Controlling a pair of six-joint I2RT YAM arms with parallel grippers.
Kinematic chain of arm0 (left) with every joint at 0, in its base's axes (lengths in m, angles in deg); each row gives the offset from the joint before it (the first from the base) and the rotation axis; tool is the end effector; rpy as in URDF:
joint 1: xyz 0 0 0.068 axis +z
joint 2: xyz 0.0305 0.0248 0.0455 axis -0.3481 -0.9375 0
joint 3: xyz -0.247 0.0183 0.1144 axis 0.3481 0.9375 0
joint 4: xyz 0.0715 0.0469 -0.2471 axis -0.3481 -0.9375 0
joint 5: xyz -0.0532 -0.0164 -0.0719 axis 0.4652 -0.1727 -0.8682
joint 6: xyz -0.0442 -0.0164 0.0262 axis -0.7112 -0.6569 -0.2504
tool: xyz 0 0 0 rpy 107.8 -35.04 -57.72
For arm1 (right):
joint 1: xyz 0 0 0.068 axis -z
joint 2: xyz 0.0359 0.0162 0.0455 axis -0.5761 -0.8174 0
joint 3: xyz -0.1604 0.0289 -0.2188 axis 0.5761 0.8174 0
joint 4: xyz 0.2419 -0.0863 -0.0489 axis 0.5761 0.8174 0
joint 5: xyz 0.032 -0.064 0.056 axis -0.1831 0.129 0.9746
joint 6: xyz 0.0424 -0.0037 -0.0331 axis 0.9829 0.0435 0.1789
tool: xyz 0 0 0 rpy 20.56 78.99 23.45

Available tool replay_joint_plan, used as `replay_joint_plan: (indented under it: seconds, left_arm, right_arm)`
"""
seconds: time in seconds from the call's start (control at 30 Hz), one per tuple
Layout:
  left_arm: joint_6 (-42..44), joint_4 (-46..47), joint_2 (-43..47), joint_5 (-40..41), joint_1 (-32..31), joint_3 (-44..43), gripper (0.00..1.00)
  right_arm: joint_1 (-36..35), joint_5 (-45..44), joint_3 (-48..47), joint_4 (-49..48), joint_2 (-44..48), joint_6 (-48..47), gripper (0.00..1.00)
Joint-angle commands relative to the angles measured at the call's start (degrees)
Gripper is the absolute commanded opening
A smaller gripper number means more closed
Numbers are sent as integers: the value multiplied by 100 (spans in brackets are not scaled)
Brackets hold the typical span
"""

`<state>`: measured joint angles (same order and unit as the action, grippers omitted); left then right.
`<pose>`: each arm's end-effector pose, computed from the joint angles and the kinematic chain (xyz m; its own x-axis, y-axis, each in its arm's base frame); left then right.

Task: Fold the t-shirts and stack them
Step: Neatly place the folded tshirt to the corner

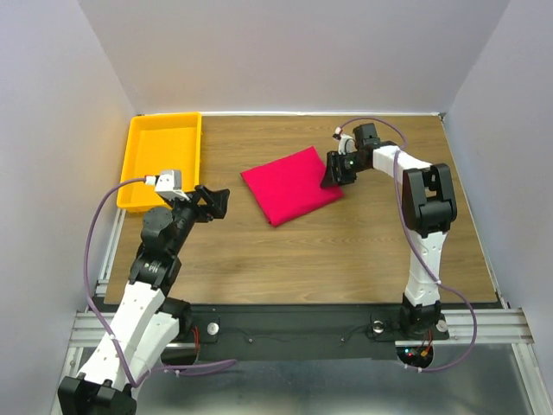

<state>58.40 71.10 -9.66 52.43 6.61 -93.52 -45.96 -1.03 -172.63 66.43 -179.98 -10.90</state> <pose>0.1589 -0.0435 0.2992 -0.0571 -0.3602 -0.9311 0.3626 0.8615 -0.3555 0.4449 0.1061 0.1624 -0.8644 -0.1520 -0.4793 -0.4193 0.7439 0.5204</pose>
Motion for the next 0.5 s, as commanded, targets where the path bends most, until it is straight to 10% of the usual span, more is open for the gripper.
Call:
replay_joint_plan:
  seconds: [0.0, 0.27, 0.47]
  left_arm:
    - [-197, 254, 167, -222, 5, 57, 97]
    - [-197, 87, 281, -240, 5, 31, 96]
    - [-215, 61, 273, -319, 5, 48, 96]
  right_arm:
    - [-20, -98, 172, 133, -151, 132, 50]
    - [313, -230, 155, 141, 42, 140, 3]
    - [1051, -370, 304, 133, 368, -297, 0]
